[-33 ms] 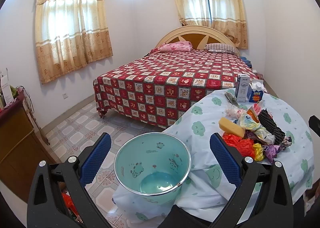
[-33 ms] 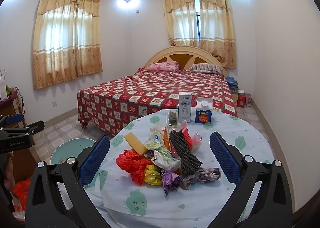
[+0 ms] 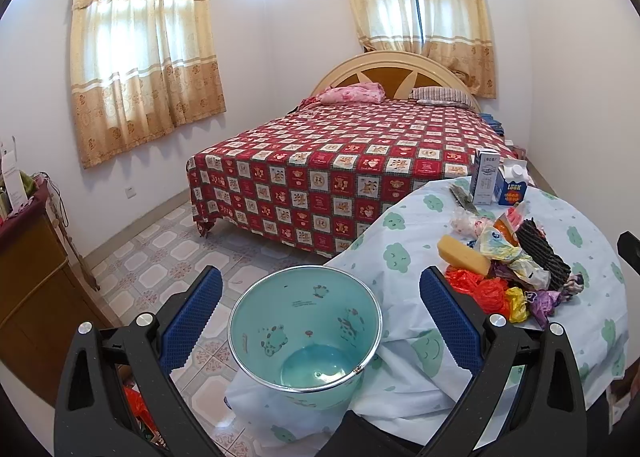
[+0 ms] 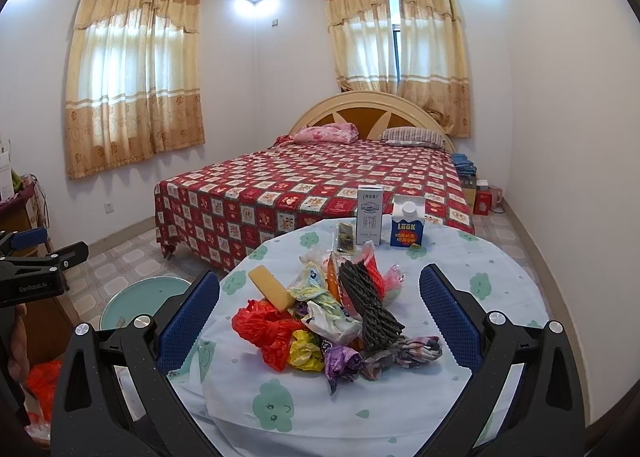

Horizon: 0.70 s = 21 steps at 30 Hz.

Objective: Collect trash

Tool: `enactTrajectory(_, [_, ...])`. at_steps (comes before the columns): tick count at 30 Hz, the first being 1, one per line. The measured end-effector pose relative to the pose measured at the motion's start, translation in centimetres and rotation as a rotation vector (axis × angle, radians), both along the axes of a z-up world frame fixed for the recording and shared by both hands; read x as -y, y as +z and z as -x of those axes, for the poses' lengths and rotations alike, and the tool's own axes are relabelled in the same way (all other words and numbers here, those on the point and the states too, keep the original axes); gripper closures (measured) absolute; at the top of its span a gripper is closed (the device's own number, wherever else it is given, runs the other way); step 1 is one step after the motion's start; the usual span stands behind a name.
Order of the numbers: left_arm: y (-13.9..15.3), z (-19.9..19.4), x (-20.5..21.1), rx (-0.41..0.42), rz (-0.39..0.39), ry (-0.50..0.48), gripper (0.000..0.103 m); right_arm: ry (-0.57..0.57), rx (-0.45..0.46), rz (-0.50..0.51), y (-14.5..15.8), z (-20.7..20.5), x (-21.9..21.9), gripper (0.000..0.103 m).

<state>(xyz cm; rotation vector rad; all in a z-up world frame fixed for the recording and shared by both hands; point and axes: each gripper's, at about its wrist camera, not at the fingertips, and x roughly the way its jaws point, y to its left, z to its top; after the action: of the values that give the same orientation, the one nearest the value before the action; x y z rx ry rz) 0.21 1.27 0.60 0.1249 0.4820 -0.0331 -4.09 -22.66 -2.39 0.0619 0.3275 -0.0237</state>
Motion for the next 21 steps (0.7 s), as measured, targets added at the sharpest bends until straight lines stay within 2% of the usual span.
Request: enactTrajectory(21, [0.1,0.1,-0.3,0.001,0.000,0.007,0.006,-0.001,-0.004,-0.001,-0.5,-0.4,0.9,0.005])
